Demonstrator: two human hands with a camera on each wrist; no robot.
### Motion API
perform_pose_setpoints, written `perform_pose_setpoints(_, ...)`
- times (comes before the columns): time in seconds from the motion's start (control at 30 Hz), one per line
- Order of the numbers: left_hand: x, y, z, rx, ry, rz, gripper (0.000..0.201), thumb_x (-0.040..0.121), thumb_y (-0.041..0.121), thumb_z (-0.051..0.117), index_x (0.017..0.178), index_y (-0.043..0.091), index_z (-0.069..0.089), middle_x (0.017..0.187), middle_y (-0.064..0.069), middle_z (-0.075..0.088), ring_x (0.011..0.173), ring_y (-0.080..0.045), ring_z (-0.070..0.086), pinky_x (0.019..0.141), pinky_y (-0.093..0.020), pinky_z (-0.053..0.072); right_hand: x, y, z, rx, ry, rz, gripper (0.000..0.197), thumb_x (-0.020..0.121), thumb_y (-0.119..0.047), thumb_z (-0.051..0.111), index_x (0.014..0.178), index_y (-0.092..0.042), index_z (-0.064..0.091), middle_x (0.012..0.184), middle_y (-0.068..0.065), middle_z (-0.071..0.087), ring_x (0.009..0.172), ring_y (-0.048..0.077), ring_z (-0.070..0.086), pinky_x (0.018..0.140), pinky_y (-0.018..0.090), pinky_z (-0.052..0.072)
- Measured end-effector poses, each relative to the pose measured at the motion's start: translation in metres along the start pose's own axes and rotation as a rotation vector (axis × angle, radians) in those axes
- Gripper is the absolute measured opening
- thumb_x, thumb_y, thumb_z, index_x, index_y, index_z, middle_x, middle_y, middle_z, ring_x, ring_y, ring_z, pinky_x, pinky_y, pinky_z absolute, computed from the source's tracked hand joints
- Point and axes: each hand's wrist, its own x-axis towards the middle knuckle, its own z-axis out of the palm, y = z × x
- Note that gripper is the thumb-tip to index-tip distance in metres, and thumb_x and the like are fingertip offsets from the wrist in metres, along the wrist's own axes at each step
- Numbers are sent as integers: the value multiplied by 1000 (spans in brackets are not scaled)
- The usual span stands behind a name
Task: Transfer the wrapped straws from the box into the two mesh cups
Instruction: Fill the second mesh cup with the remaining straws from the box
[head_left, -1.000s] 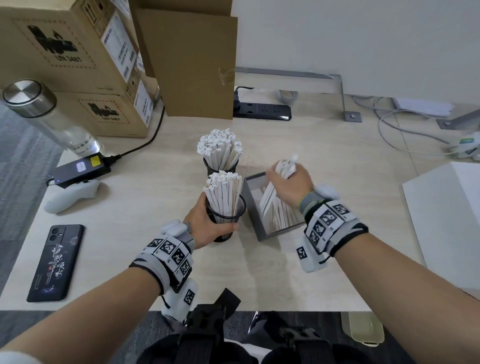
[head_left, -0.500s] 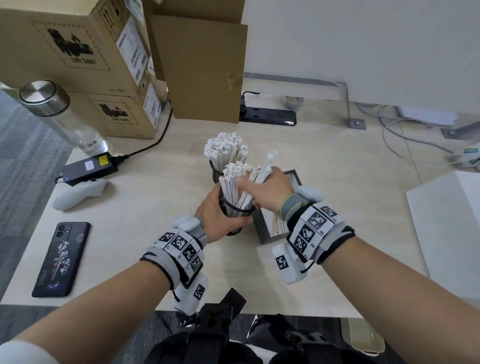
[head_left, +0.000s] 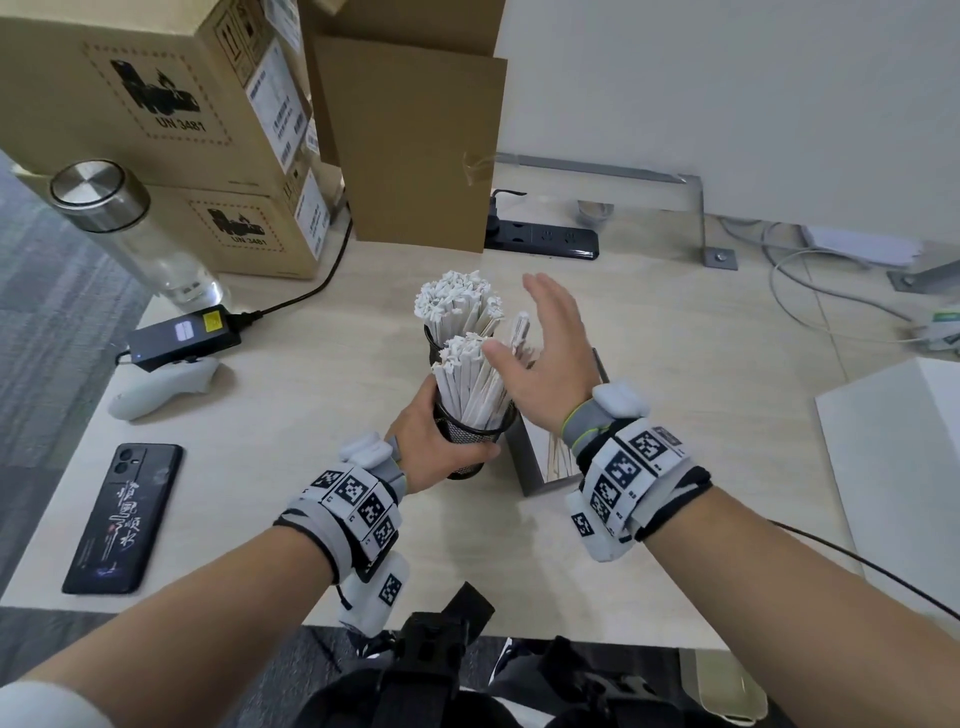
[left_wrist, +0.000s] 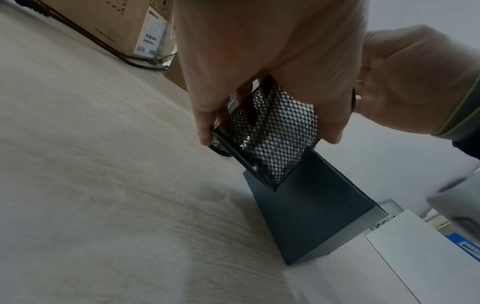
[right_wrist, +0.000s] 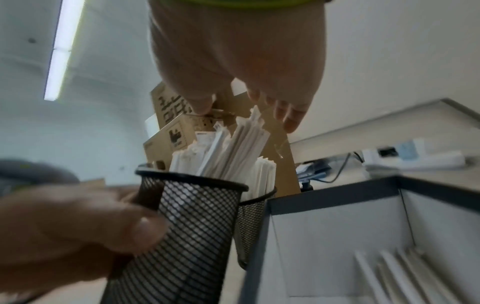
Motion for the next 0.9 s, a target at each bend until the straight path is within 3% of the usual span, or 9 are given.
perform_pose_setpoints(0.07, 1, 1, 0, -8, -1, 0, 86, 53, 39, 89, 126, 38, 44, 111, 21, 65, 103, 2, 62, 92, -30, 51, -1, 2, 5, -150, -159, -91, 69, 92, -41, 56, 148, -9, 31, 157, 6, 28, 145, 18, 23, 114, 22, 14)
perform_pose_setpoints(0.13, 2, 2, 1, -20, -2, 3, 85, 54, 39, 88, 127, 37, 44, 110, 20, 65, 101, 2, 62, 92, -32, 52, -5, 4, 9, -197, -281, -115, 62, 96, -38, 51, 147, -7, 33, 154, 9, 34, 144, 21, 27, 114, 22, 15)
perform_pose_setpoints(0.27, 3, 2, -1, -19, -12, 8, 86, 54, 41, 89, 127, 40, 43, 112, 20, 65, 104, 0, 63, 92, -33, 52, -8, 11, 14, -62, -148, -60, 66, 90, -42, 58, 146, -15, 36, 152, 5, 36, 142, 17, 29, 115, 29, 24)
perform_pose_setpoints(0.4, 1, 5, 1, -4, -27, 15, 83, 55, 37, 89, 124, 40, 43, 109, 18, 66, 99, 2, 63, 86, -26, 51, -8, 10, 22, -90, -267, -53, 57, 95, -32, 55, 146, -17, 35, 140, 9, 49, 130, 23, 44, 103, 27, 32)
perform_pose_setpoints(0.5, 1, 5, 1, 15, -5, -6, 82, 57, 37, 89, 121, 43, 39, 108, 20, 65, 97, 1, 63, 83, -23, 51, -10, 14, 16, 0, -241, -28, 58, 95, -33, 56, 146, -18, 35, 143, 6, 47, 129, 18, 44, 104, 29, 36)
perform_pose_setpoints(0.67, 2, -9, -6, 37, 81, -73, 97, 60, 33, 91, 137, 23, 32, 120, 12, 55, 107, -10, 55, 87, -25, 45, -1, 41, -19, 43, -8, 396, 43, 98, -27, 48, 139, -17, 45, 136, 5, 54, 118, 21, 55, 95, 25, 39)
perform_pose_setpoints(0.77, 2, -15, -6, 44, 75, -92, 98, 61, 31, 91, 137, 21, 31, 119, 12, 53, 110, -11, 53, 89, -25, 42, 0, 54, -39, -149, -143, 606, 38, 96, -22, 44, 131, -13, 54, 129, 8, 60, 113, 30, 58, 92, 28, 45)
perform_pose_setpoints(0.83, 2, -16, -4, 58, 66, -92, 96, 62, 29, 91, 137, 21, 32, 117, 14, 53, 108, -10, 53, 88, -25, 42, -4, 53, -38, -290, -288, 633, 37, 95, -22, 44, 125, -6, 57, 124, 10, 61, 109, 34, 59, 88, 33, 48)
perform_pose_setpoints(0.9, 1, -15, 0, 67, 55, -85, 93, 63, 27, 90, 136, 21, 33, 114, 15, 52, 105, -9, 52, 86, -24, 41, -8, 54, -29, -358, -416, 659, 40, 89, -32, 51, 123, -12, 56, 119, 7, 61, 103, 33, 60, 86, 32, 49)
